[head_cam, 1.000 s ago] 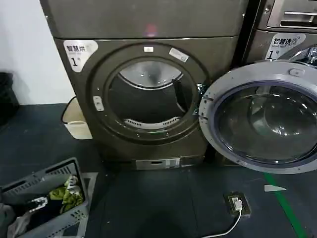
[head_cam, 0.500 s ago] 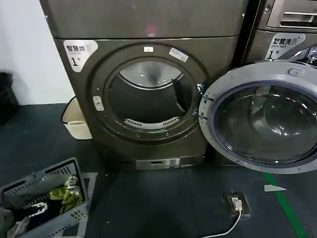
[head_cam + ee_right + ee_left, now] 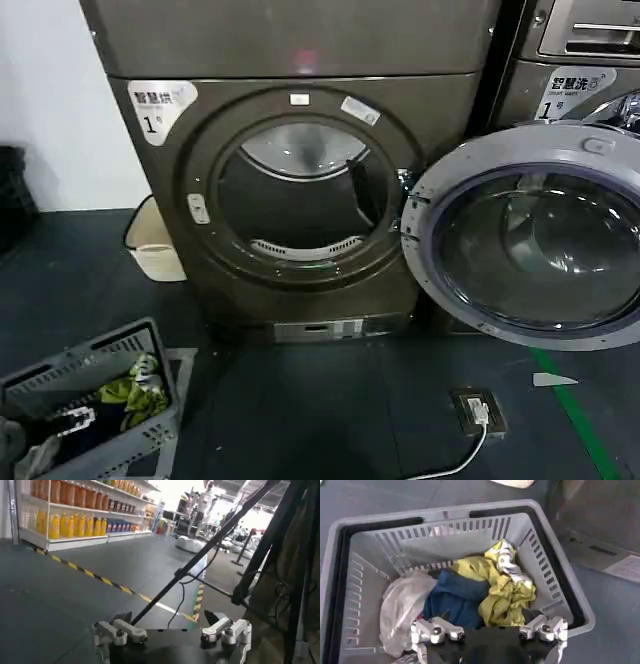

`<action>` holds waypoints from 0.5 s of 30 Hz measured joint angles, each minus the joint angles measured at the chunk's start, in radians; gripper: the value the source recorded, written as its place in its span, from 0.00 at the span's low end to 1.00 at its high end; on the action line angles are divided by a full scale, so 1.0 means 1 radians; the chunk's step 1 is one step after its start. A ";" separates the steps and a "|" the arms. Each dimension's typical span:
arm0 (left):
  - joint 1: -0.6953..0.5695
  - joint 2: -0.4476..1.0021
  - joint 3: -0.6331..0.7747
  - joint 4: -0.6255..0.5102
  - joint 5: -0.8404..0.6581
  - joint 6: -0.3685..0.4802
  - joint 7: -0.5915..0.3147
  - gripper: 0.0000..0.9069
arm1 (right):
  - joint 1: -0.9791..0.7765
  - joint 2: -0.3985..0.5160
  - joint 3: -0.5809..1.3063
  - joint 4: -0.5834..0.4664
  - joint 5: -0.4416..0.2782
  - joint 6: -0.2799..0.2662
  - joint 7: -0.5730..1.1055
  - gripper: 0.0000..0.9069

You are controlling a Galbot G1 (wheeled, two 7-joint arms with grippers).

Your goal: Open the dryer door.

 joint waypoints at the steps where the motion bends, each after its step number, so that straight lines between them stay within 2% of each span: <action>1: 0.001 0.000 -0.001 0.000 0.000 0.000 0.000 1.00 | 0.000 0.001 0.000 0.000 0.000 0.000 0.000 1.00; 15: 0.017 0.000 -0.018 -0.001 -0.002 0.000 0.000 1.00 | 0.009 0.003 -0.003 -0.008 -0.005 0.004 0.013 1.00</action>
